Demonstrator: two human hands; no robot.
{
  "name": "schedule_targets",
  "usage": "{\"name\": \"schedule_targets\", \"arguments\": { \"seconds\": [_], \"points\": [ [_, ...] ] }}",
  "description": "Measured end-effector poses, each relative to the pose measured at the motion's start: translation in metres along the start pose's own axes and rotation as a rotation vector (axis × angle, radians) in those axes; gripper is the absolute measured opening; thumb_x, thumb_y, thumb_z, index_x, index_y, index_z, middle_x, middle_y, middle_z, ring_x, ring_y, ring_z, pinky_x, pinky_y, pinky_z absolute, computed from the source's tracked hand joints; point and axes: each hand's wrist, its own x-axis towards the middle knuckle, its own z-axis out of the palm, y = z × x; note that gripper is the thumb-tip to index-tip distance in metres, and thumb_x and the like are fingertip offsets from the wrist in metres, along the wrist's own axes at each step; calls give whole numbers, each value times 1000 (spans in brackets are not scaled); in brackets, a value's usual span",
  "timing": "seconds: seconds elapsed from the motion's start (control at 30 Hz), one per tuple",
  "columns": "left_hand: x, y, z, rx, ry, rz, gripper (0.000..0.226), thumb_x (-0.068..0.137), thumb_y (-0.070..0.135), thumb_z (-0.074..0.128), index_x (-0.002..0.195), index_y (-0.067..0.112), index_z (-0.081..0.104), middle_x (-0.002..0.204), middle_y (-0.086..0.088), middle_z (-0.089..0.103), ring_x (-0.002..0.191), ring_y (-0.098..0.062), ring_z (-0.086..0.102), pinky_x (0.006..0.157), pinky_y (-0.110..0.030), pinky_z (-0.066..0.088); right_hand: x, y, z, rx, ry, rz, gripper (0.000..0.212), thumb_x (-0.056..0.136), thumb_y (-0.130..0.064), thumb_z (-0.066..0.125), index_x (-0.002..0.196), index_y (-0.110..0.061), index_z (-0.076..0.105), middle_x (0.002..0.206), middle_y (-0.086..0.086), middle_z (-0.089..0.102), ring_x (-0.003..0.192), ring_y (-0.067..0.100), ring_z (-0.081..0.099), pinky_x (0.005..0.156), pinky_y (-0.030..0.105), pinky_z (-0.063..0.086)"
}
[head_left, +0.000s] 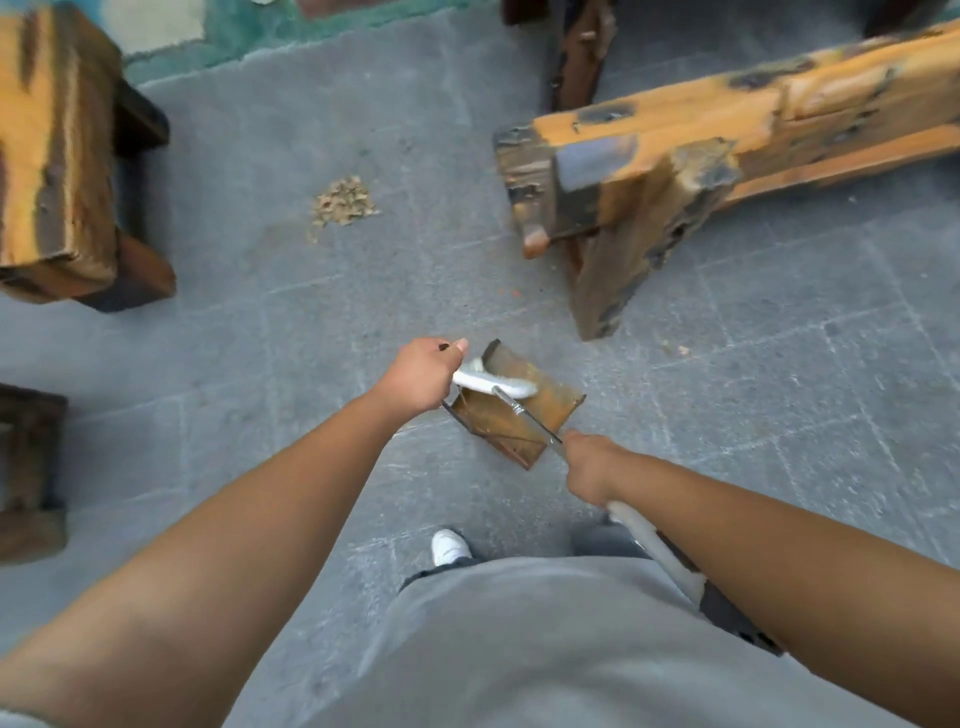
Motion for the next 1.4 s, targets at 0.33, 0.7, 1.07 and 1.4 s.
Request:
{"name": "schedule_targets", "arguments": {
  "seconds": [0.33, 0.7, 1.07, 1.4],
  "points": [
    [22, -65, -167, 44, 220, -22, 45, 95, 39, 47, 58, 16, 38, 53, -5, 40, 50, -24, 38, 57, -35, 32, 43, -169, -56, -123, 142, -116, 47, 88, -6, 47, 134, -4, 39, 126, 20, 53, 111, 35, 57, 70, 30, 44],
    [175, -69, -342, -98, 408, -143, 44, 95, 40, 46, 62, 16, 30, 55, -8, 30, 50, -20, 29, 58, -38, 27, 185, -281, -257, -273, 194, -177, 34, 87, -9, 47, 120, -6, 56, 118, 17, 61, 102, 32, 62, 70, 31, 49],
    [336, -69, -505, -230, 455, -191, 43, 91, 51, 46, 64, 18, 54, 51, 3, 44, 49, -15, 40, 54, -30, 32, 323, -423, -430, -280, 236, -61, 32, 90, -5, 46, 120, -3, 56, 107, 15, 60, 80, 27, 61, 54, 30, 47],
    [496, -131, -606, -275, 244, -366, 42, 86, 47, 58, 60, 19, 42, 31, 11, 32, 34, -13, 30, 41, -24, 21, 478, -541, -492, -152, 230, 49, 32, 92, -8, 49, 122, 0, 54, 104, 14, 60, 79, 27, 57, 59, 29, 45]
  ]
}}
